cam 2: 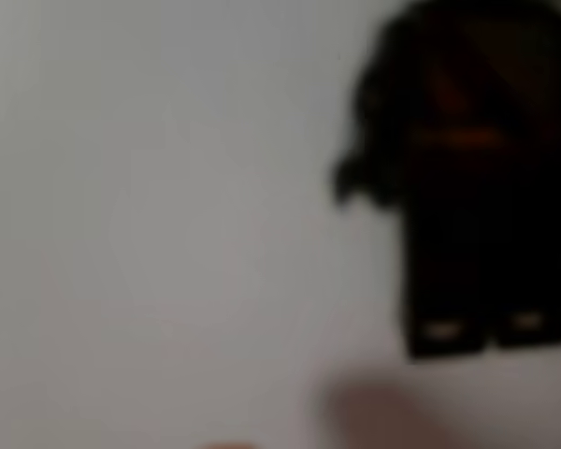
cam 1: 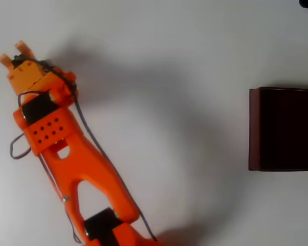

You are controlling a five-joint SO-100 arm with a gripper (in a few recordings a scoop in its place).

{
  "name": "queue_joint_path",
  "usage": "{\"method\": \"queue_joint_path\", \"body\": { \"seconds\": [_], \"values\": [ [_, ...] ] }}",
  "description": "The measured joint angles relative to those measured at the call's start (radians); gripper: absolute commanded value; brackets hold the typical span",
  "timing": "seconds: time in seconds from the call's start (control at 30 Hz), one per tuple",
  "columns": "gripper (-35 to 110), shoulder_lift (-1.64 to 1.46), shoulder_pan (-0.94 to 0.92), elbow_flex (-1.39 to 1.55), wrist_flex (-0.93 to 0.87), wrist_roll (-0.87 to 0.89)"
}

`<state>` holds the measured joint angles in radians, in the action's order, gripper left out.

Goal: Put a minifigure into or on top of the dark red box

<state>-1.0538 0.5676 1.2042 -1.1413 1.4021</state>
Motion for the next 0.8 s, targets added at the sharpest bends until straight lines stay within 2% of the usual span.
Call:
{"method": "queue_joint_path", "body": {
  "seconds": [0.8],
  "values": [
    [25, 0.146, 0.000, -0.219, -0.091, -0.002]
  ]
}}
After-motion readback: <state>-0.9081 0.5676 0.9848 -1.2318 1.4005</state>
